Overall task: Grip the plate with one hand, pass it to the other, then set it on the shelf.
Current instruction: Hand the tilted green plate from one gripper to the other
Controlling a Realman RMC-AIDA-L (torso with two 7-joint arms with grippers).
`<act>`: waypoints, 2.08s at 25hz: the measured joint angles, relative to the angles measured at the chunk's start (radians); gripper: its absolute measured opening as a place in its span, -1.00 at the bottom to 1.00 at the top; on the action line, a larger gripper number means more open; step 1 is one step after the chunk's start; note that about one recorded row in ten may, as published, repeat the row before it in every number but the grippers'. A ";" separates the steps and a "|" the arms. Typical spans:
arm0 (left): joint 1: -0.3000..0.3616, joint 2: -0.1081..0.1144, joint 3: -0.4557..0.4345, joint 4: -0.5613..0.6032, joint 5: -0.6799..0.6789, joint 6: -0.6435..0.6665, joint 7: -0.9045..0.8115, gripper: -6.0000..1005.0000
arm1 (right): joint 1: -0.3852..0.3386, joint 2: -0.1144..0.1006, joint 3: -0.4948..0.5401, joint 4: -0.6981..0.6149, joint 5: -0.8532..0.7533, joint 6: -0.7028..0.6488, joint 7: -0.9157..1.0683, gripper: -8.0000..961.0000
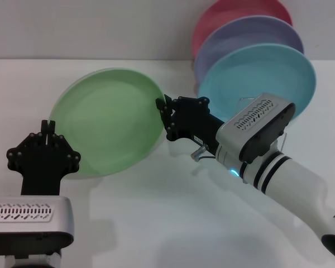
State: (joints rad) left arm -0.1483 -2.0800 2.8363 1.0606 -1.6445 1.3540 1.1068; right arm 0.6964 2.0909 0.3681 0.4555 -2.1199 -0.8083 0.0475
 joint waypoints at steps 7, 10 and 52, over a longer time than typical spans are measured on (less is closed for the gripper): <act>0.000 0.000 0.000 -0.002 0.000 -0.001 -0.001 -0.70 | 0.000 0.000 0.000 0.000 0.000 0.000 0.000 -0.84; 0.000 0.000 0.000 -0.002 0.000 -0.001 -0.001 -0.69 | 0.000 0.000 0.000 0.001 -0.001 0.000 0.000 -0.84; 0.007 0.003 -0.010 -0.007 0.009 -0.013 -0.004 -0.62 | -0.007 0.000 0.002 -0.006 -0.002 -0.009 0.000 -0.93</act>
State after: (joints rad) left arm -0.1418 -2.0767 2.8262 1.0533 -1.6357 1.3412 1.1029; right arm 0.6890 2.0911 0.3703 0.4499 -2.1215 -0.8177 0.0475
